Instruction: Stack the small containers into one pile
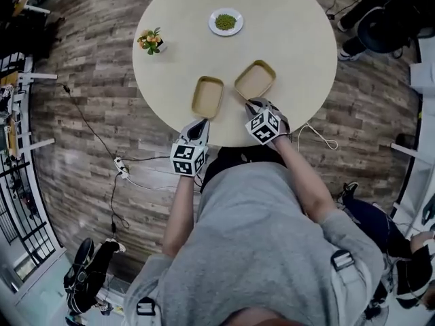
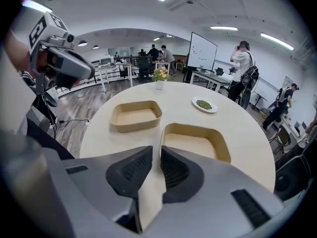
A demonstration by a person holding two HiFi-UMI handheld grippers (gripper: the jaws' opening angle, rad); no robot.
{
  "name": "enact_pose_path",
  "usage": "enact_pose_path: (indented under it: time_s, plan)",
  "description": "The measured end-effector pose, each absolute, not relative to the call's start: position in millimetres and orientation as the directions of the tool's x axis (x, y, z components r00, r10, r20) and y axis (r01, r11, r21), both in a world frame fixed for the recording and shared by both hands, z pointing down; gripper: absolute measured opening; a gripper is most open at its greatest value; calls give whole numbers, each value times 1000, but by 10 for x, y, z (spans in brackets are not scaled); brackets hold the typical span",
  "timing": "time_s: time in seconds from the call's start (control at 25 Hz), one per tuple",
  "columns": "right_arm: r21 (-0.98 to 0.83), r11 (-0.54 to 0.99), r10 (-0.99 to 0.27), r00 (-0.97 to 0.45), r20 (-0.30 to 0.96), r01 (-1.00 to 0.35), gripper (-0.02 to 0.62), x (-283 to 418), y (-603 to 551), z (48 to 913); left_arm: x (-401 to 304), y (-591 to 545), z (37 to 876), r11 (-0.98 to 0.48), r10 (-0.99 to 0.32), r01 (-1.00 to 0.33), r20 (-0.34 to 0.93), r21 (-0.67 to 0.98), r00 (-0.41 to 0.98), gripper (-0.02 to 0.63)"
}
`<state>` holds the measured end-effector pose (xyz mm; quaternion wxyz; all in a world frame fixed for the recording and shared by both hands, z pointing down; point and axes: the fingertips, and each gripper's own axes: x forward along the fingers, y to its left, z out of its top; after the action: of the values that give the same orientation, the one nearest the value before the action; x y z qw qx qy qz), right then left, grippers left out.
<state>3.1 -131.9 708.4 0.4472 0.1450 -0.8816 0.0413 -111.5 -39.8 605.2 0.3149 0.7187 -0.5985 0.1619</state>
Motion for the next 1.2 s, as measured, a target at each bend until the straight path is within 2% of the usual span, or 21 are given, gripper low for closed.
enact_pose_path:
  time_s: [0.48,0.68,0.92,1.04,1.2]
  plan:
    - [22,976,-133,-518,845,-216,84,-173,-1381,7452,-1183,-11,6153,79,-753,-966,650,246,104,17]
    - [67,977,-160,-486,859,-203,84,-229,-1450,7516,-1217,29,6085,120,-760,-960,646,251,74,17]
    - [122,979,-183,-441,879,-163,64,-321,-1474,7580,-1278,252,6152,162,-742,-955,669,246,46,17]
    - [131,977,-192,-433,881,-166,32,-295,-1486,7583,-1317,282,6141,170,-746,-955,665,244,37,17]
    - [141,979,-190,-423,886,-144,28,-223,-1486,7568,-1361,237,6082,163,-756,-958,653,236,32,17]
